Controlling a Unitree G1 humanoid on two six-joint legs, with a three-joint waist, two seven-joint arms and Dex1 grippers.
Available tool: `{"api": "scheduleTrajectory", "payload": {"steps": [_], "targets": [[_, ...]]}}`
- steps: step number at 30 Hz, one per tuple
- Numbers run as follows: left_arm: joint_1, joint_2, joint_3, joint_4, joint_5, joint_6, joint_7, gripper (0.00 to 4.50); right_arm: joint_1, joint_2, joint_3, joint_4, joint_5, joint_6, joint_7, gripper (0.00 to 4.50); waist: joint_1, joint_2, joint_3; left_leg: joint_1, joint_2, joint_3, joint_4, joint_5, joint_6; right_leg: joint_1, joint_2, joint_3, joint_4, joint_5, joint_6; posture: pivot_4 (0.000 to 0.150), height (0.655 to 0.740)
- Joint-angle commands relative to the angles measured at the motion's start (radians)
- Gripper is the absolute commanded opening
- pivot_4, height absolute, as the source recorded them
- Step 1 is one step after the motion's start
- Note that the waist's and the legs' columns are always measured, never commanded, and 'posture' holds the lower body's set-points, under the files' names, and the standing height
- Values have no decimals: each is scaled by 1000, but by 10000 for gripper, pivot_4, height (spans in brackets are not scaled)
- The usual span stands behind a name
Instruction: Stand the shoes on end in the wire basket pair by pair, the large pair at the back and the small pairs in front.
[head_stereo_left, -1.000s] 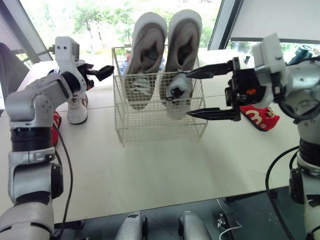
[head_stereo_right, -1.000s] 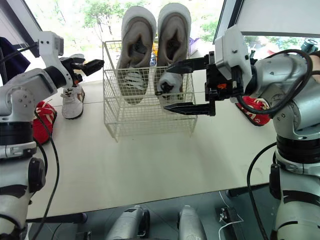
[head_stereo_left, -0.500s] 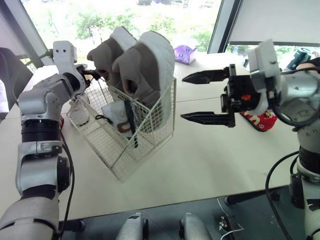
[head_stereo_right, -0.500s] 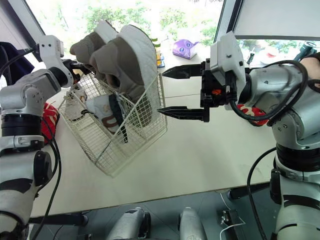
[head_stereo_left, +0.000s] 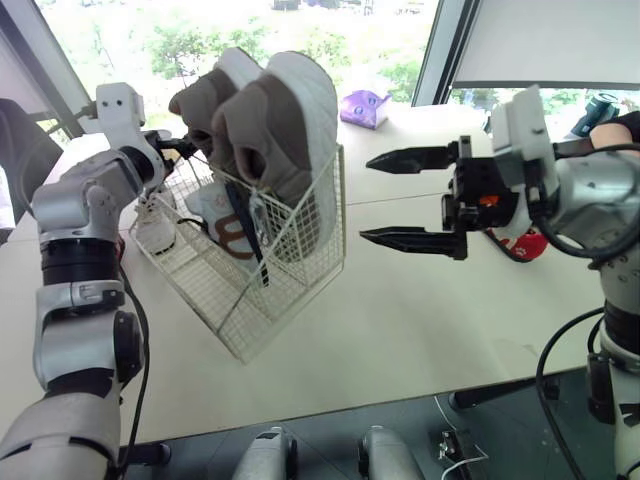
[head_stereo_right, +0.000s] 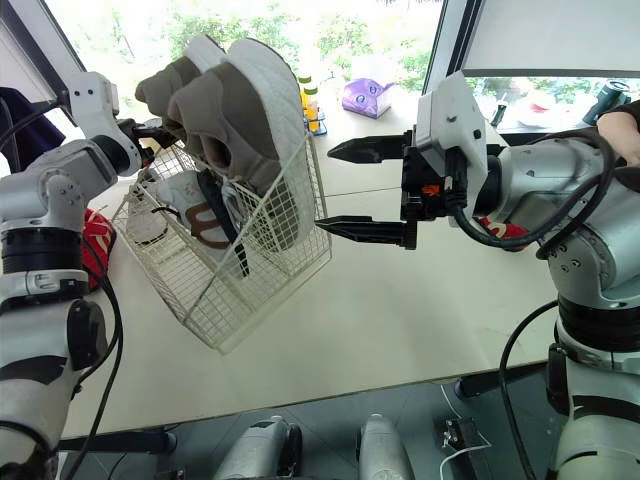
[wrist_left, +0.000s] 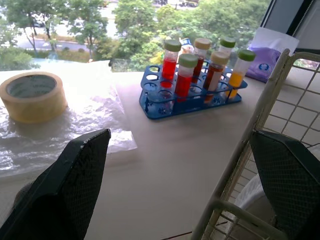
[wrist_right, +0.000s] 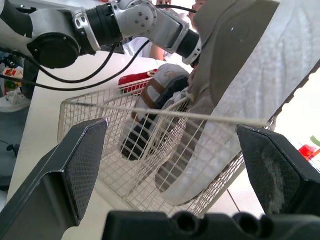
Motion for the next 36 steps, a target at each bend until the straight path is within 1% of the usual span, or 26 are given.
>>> {"api": "scheduleTrajectory", "payload": {"steps": [1, 4, 9, 11, 13, 15, 19, 23, 25, 29, 30, 31, 34, 36], "targets": [[56, -9, 40, -39, -37, 134, 9, 45000, -4, -12, -20, -18, 9, -11, -10, 44388, 1, 0, 0, 0, 0, 0, 0, 0, 0, 0, 0, 0, 0, 0, 0, 1500, 7400], [80, -2, 97, -125, -104, 229, -1, 45000, -9, 0, -27, -13, 25, 5, -32, 44388, 0, 0, 0, 0, 0, 0, 0, 0, 0, 0, 0, 0, -1, 0, -1, 1500, 7400], [120, 33, 169, -269, -209, 375, -35, 45000, -10, 27, -37, -8, 55, 70, -132, 44388, 0, -1, 0, -2, 0, 0, -2, 1, -1, -3, 0, 0, -3, 0, -1, 1500, 7400], [132, 64, 197, -320, -255, 423, -66, 45000, -6, 60, -41, -9, 63, 122, -227, 44388, 1, -3, 1, -3, 0, 0, -2, 1, -2, -3, -1, 0, -4, 0, -1, 1500, 7400], [147, 109, 211, -360, -298, 458, -121, 45000, -2, 106, -57, -12, 104, 204, -334, 44388, 0, -4, 2, -3, 0, -1, -2, 1, -2, -3, -1, 0, -4, 1, -1, 1500, 7400], [161, 153, 210, -369, -318, 468, -172, 45000, 12, 127, -60, -39, 138, 252, -382, 44388, 1, -5, 2, -3, 0, -1, -3, 1, -3, -3, -3, 0, -4, 1, -1, 1500, 7400], [163, 253, 171, -345, -319, 430, -297, 45000, 33, 138, -51, -79, 147, 287, -447, 44388, 3, -7, 3, -5, 0, -1, -3, 2, -4, -5, -3, -1, -4, 1, -1, 1500, 7400], [140, 362, 135, -305, -321, 375, -473, 45000, 40, 129, -105, -90, 194, 308, -488, 44388, 2, -8, 4, -5, -1, -1, -3, 2, -4, -5, -3, -1, -5, 1, -1, 1500, 7400], [142, 422, 97, -260, -296, 325, -567, 45000, 57, 113, -129, -105, 223, 331, -505, 44388, 2, -8, 4, -5, -1, -1, -4, 1, -2, -5, -4, -1, -5, 1, -1, 1500, 7400], [141, 503, -18, -120, -185, 173, -720, 45000, 149, 88, -135, -182, 289, 367, -525, 44388, 2, -8, 4, -5, -1, -1, -5, 1, -2, -4, -4, -1, -6, 1, -2, 1500, 7400], [135, 511, -40, -91, -163, 144, -744, 45000, 160, 88, -134, -189, 299, 369, -530, 44388, 2, -7, 4, -5, -1, -1, -5, 1, -1, -4, -4, -1, -6, 1, -2, 1500, 7400], [121, 518, -74, -33, -115, 85, -765, 45000, 180, 91, -122, -201, 294, 365, -539, 44388, 2, -7, 4, -5, -1, -1, -5, 1, -1, -4, -4, -1, -6, 1, -2, 1500, 7400], [40, 514, -156, 183, 14, -73, -804, 45000, 230, 110, -70, -227, 253, 342, -568, 44388, 3, -9, 5, -5, -1, -1, -5, 1, -1, -4, -2, -2, -6, 1, -2, 1500, 7400], [-25, 492, -181, 328, 65, -140, -829, 45000, 247, 122, -35, -229, 218, 315, -580, 44388, 2, -11, 6, -5, 0, -1, -5, 1, -1, -4, 0, -2, -6, 1, -2, 1500, 7400]]}}
